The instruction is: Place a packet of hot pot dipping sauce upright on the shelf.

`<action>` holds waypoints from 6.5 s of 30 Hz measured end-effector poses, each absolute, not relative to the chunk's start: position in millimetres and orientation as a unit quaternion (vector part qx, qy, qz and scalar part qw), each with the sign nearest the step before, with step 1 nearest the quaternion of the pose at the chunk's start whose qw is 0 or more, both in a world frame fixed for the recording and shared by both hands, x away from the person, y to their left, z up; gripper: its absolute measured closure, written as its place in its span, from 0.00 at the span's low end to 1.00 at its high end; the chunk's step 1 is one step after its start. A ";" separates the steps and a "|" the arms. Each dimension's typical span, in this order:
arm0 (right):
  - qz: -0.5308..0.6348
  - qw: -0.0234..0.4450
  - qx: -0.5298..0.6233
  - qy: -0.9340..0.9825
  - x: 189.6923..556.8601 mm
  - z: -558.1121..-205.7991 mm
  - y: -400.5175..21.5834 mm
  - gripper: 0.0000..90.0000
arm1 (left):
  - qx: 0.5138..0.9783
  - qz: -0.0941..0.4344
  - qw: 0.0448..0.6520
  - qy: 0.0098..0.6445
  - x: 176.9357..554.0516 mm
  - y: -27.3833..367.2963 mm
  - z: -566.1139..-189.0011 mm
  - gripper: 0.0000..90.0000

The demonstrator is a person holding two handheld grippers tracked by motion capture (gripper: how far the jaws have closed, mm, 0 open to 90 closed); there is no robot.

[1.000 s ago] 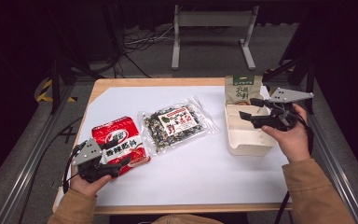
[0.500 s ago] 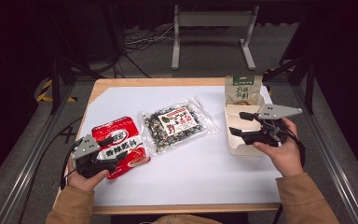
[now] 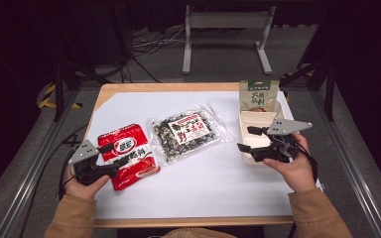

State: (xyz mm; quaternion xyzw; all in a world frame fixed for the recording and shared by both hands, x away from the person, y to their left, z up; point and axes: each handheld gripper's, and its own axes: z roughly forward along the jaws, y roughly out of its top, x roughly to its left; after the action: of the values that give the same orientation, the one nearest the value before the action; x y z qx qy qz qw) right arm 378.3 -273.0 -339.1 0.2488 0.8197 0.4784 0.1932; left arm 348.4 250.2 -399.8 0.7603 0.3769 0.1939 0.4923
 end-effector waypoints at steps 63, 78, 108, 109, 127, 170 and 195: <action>0.456 0.173 0.229 0.842 382.6 -360.3 -247.1 0.32 | 0.728 0.150 0.385 0.547 445.1 312.6 -452.3 0.24; 0.456 0.171 0.226 0.844 382.9 -362.0 -245.4 0.32 | 0.737 0.115 0.406 0.528 444.4 307.2 -452.7 0.27; 0.451 0.162 0.221 0.850 383.3 -367.2 -239.9 0.32 | 0.769 0.116 0.413 0.475 432.2 292.7 -442.4 0.51; 0.450 0.162 0.220 0.850 383.4 -367.5 -239.7 0.32 | 0.772 0.124 0.405 0.474 432.9 291.7 -443.2 0.53; 0.462 0.160 0.210 0.847 382.1 -367.3 -240.4 0.37 | 0.768 0.179 0.365 0.494 425.9 296.2 -433.0 1.00; 0.474 0.141 0.216 0.842 380.9 -367.5 -244.2 0.43 | 0.771 0.171 0.466 0.397 353.5 289.8 -332.2 1.00; 0.449 0.140 0.181 0.864 380.8 -367.1 -245.9 0.53 | 0.834 0.141 0.485 0.221 295.8 235.9 -284.6 1.00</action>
State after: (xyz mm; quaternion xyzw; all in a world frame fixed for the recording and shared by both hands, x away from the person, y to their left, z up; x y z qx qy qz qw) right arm 380.8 -245.9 -367.1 0.1811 0.8637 0.4492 0.1396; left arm 295.8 235.9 -284.6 0.8341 0.2214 0.1408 0.4852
